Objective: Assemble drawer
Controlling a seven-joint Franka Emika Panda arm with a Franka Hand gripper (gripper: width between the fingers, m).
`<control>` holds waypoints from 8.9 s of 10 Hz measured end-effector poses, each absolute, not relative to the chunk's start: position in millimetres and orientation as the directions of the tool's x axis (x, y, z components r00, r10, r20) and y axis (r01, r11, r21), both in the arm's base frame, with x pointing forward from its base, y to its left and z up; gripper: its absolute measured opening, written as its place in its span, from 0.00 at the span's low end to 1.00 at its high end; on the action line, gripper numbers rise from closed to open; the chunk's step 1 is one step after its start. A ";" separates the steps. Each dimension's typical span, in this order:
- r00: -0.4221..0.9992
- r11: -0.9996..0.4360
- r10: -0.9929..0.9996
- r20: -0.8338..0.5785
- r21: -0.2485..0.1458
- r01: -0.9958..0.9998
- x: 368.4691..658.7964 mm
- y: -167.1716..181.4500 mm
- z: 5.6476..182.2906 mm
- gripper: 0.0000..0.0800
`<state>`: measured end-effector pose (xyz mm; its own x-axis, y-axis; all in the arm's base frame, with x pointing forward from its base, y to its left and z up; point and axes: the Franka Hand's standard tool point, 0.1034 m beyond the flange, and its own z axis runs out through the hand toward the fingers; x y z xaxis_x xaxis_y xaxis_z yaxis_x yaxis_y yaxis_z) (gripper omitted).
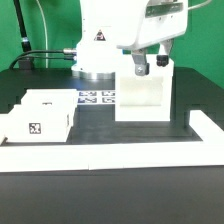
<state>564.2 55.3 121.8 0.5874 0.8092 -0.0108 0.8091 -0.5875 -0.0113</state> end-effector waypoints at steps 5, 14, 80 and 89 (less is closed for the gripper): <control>0.587 -0.588 0.809 -0.011 -0.011 0.809 564.2 55.3 121.8 0.81; 0.828 -0.828 0.561 0.016 0.014 0.561 516.7 86.6 156.3 0.81; 0.542 -0.527 -0.840 0.034 -0.294 -0.797 542.2 97.8 112.8 0.06; 0.154 -0.109 -0.981 -0.121 -0.317 -0.942 550.7 92.5 113.6 0.06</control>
Offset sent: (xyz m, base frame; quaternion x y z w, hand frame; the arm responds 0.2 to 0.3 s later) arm 0.0000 0.0000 0.0000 0.0000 0.0000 0.0000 1.0000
